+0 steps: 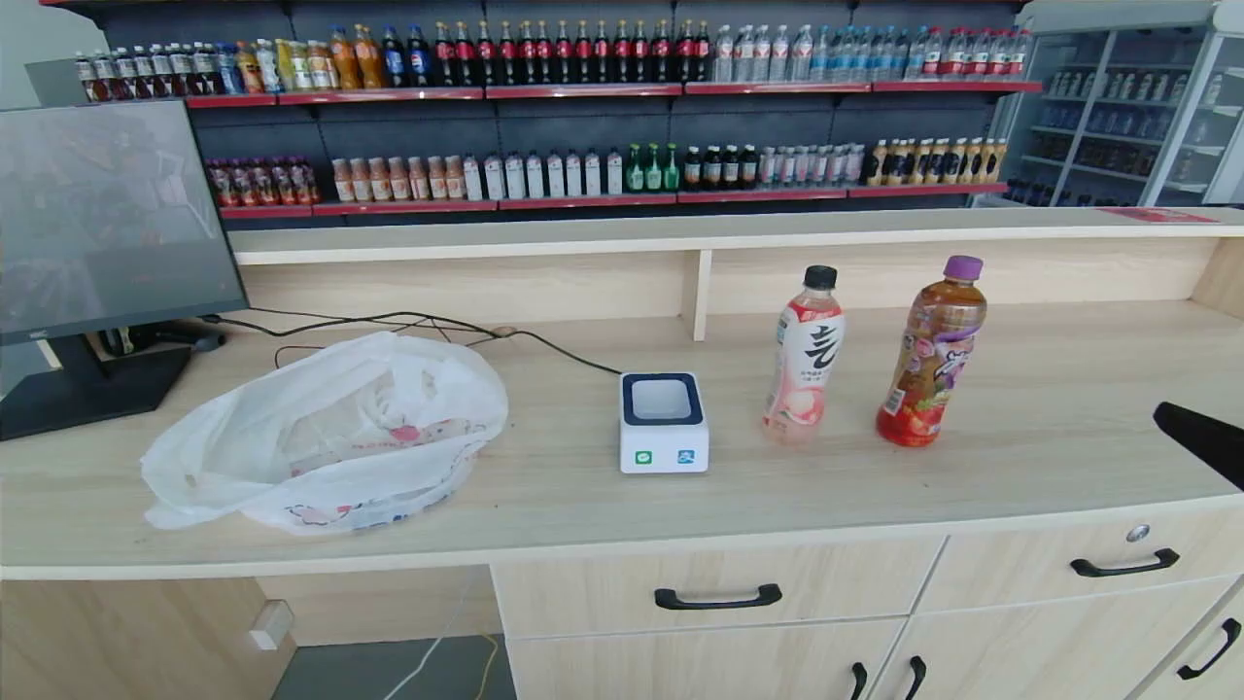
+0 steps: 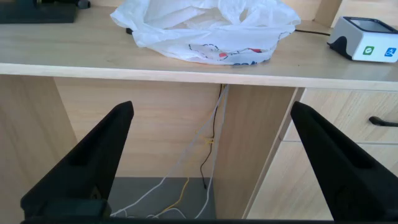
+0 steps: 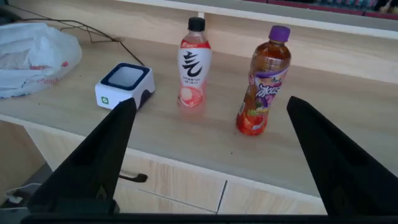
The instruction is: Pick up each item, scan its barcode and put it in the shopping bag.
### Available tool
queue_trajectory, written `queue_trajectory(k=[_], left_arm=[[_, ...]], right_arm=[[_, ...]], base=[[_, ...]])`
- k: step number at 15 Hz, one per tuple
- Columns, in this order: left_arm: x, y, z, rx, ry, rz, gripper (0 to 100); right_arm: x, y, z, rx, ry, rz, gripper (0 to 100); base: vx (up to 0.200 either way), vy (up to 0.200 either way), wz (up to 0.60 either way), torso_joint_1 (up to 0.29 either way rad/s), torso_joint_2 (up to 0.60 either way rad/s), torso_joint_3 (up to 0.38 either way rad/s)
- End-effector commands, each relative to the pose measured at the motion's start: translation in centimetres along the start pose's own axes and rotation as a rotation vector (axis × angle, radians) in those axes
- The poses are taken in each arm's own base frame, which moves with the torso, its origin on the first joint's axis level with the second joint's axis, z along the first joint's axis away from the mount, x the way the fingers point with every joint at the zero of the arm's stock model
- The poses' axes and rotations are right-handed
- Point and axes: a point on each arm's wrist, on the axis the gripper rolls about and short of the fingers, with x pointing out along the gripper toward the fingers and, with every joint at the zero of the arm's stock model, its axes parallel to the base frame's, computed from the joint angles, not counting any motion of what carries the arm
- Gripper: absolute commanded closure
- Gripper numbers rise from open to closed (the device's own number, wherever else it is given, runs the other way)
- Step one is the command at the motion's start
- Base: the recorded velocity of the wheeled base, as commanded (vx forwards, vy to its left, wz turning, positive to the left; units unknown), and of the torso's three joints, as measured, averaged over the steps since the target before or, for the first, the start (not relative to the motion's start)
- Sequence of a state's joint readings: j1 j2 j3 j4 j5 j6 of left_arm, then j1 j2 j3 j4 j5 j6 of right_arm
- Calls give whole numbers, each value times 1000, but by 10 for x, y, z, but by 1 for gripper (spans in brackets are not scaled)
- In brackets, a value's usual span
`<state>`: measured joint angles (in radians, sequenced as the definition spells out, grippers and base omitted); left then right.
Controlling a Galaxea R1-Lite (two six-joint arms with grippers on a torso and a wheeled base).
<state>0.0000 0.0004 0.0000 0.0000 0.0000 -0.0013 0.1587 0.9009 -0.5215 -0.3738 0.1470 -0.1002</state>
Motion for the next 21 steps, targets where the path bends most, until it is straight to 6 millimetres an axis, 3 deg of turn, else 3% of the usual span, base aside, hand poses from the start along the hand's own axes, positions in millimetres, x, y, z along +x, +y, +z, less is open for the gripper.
queue_trajectory(k=[1,5,10,12,16,21], left_arm=[[0,0,0,0,0,0,0],[0,0,0,0,0,0,0],[0,0,0,0,0,0,0],[0,0,0,0,0,0,0],[0,0,0,0,0,0,0],[0,0,0,0,0,0,0]], right_arm=[[73,12,-2,-17,68,124,0],[126,43,-6,-19,12,170,0],[166,68,-14,13,14,155,0],[178,81,-17,22,2,157,0],[200,86,-35,77,-6,35,0],[203,84,-43,152,11,-57,0]], base=[[0,0,0,0,0,0],[0,0,0,0,0,0],[0,0,0,0,0,0],[0,0,0,0,0,0],[0,0,0,0,0,0],[0,0,0,0,0,0]])
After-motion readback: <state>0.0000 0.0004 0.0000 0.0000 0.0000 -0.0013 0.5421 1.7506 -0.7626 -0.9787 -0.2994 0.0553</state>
